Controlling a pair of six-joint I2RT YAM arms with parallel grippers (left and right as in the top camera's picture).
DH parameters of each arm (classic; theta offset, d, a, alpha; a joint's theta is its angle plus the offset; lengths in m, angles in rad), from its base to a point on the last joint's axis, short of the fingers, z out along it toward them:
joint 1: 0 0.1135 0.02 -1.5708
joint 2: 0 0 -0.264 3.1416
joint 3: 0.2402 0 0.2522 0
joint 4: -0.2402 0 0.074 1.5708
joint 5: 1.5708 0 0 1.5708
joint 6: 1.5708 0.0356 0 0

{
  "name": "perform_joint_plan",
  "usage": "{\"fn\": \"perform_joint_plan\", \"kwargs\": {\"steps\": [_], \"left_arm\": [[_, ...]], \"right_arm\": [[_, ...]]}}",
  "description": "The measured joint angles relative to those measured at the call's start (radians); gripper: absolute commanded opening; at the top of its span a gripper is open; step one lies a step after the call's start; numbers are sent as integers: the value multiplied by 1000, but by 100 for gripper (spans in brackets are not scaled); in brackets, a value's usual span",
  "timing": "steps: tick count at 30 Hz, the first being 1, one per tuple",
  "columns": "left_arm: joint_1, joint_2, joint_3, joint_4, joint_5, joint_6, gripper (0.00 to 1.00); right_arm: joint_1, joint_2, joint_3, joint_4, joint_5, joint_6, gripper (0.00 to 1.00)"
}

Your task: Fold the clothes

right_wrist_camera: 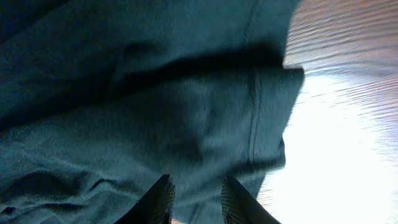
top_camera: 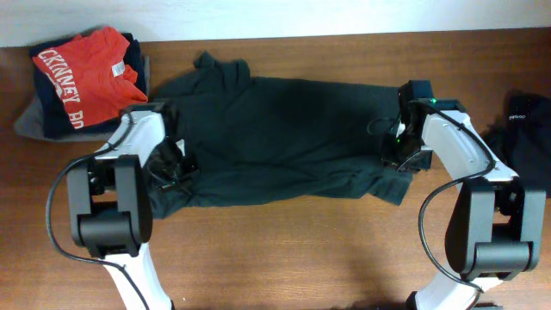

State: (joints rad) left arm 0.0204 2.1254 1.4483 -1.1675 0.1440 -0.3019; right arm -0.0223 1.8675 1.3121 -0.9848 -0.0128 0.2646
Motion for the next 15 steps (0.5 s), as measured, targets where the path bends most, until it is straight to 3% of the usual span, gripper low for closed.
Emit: {"fn": "perform_joint_plan", "kwargs": {"steps": [8,13,15], "left_arm": [[15,0,0,0,-14,14,1],[15,0,0,0,-16,18,1],[15,0,0,0,-19,18,1]], "right_arm": [[0,0,-75,-2,-161,-33,22],[0,0,-102,-61,-196,-37,23],[0,0,-104,-70,-196,-36,31]]}}
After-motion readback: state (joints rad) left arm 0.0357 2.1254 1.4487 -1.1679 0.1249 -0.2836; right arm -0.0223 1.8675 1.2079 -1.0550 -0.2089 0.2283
